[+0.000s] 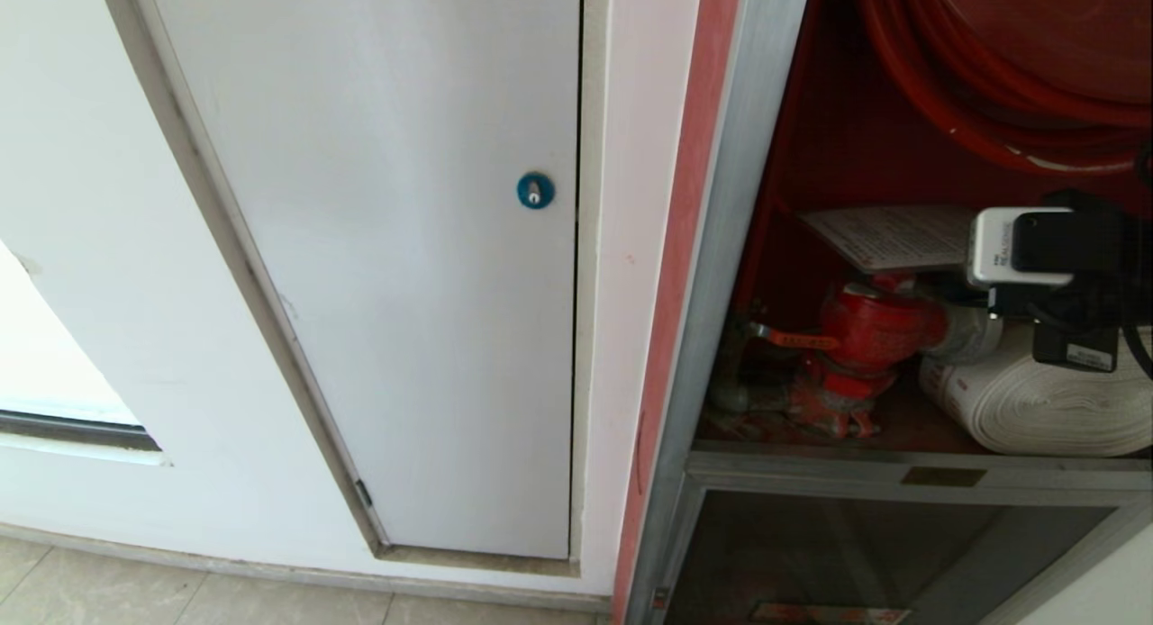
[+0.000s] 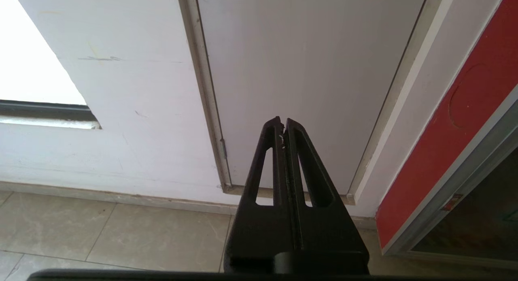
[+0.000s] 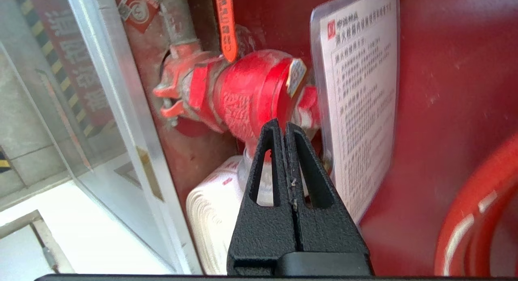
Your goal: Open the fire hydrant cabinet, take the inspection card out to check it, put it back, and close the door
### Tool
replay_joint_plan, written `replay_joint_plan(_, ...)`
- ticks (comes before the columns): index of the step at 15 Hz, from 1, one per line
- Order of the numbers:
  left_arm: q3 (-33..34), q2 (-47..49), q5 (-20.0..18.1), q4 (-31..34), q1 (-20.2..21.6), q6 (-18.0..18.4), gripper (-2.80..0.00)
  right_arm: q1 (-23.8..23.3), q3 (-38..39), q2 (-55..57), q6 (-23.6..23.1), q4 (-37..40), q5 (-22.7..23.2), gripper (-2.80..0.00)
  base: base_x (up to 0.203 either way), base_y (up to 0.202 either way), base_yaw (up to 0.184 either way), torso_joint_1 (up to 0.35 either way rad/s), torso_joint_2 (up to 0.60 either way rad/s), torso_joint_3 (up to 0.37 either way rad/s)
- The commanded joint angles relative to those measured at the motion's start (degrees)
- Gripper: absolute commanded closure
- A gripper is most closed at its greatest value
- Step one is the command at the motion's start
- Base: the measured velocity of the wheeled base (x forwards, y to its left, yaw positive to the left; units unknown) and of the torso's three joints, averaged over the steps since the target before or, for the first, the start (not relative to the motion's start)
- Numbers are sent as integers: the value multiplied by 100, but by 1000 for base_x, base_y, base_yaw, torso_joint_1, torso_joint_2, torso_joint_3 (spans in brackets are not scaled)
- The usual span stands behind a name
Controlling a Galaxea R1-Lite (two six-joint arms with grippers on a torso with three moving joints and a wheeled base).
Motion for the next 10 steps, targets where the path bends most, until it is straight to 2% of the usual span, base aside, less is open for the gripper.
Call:
replay_joint_plan(1,26,8,0,-4,2,-1,0,2,-142,318,-42,-3,-1,0,0,0,0,0,0,0)
replay_joint_plan(6,26,8,0,-4,2,-1,0,2,-527,780,-46,-121,-13,0,0,0,0,0,0,0)
replay_joint_plan(10,26,8,0,-4,2,-1,0,2,-553,1028,-40,-463,-16,0,0,0,0,0,0,0)
